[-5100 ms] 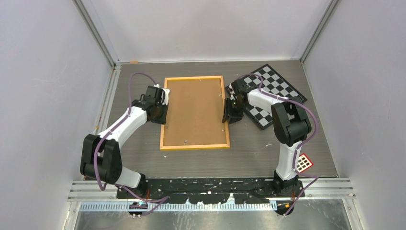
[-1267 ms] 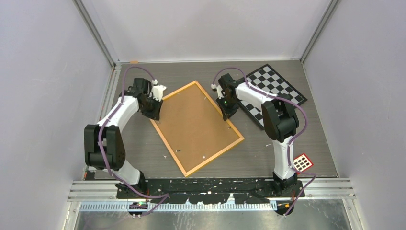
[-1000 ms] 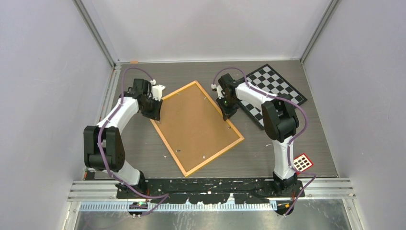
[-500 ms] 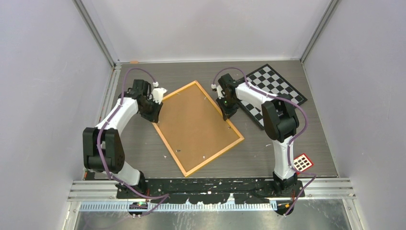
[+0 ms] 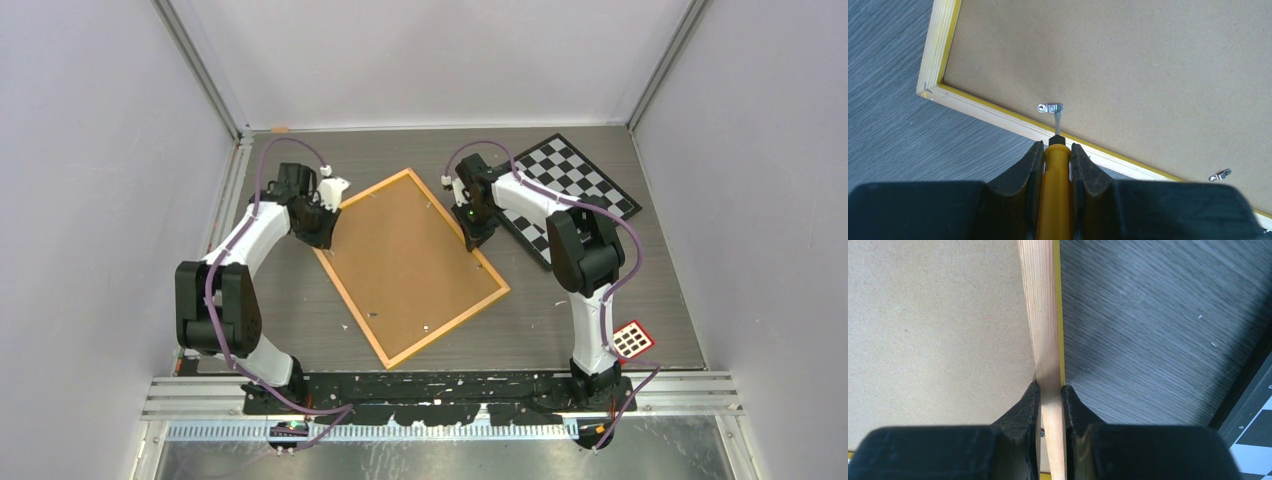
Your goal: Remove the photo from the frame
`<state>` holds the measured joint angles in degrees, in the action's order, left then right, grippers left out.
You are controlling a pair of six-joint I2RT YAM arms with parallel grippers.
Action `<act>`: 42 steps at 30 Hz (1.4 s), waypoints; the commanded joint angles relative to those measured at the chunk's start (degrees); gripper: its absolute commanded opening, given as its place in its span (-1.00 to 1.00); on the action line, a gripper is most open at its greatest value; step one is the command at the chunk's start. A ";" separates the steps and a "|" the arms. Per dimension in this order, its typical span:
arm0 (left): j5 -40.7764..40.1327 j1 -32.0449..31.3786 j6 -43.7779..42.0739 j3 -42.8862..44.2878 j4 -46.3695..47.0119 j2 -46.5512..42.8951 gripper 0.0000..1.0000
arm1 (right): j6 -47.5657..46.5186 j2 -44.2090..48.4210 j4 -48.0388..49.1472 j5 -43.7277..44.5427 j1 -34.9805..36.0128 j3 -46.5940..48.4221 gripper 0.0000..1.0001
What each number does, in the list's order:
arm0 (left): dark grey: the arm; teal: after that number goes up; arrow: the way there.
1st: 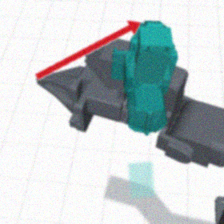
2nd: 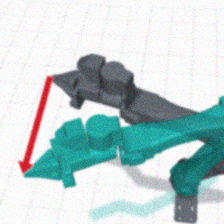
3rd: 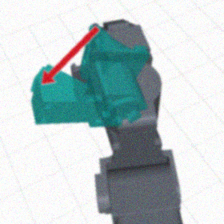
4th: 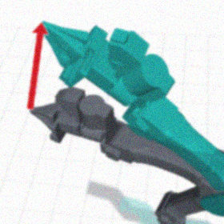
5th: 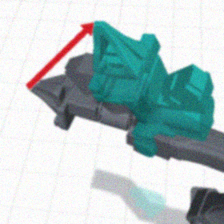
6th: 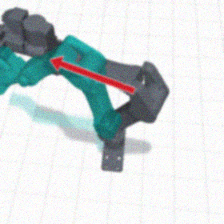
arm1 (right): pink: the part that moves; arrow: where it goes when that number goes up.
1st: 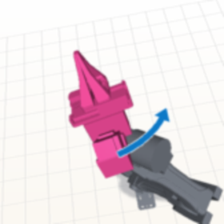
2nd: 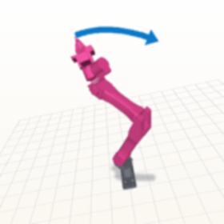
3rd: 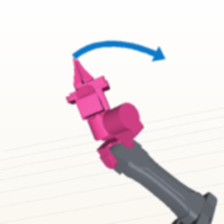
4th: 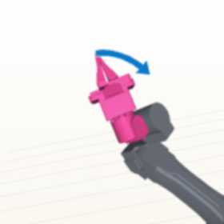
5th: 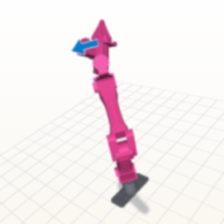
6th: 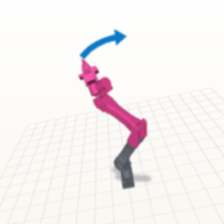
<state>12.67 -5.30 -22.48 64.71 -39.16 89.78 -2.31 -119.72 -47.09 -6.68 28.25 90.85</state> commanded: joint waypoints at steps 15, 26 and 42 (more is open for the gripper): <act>5.07 -0.32 2.73 10.92 6.37 4.55 -1.00 | 0.43 -2.52 3.14 0.49 0.73 -0.53 -0.99; 7.40 -0.44 3.12 18.39 4.89 8.13 -1.00 | -13.23 -4.36 3.67 4.55 2.22 3.79 -0.99; 3.34 0.64 8.51 10.78 6.33 -0.03 -1.00 | -15.23 -11.40 8.09 4.68 3.25 33.05 0.21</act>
<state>17.56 -5.45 -17.08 76.20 -35.14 93.69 -20.82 -134.82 -45.54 -1.85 30.63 117.08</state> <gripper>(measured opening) 0.212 0.445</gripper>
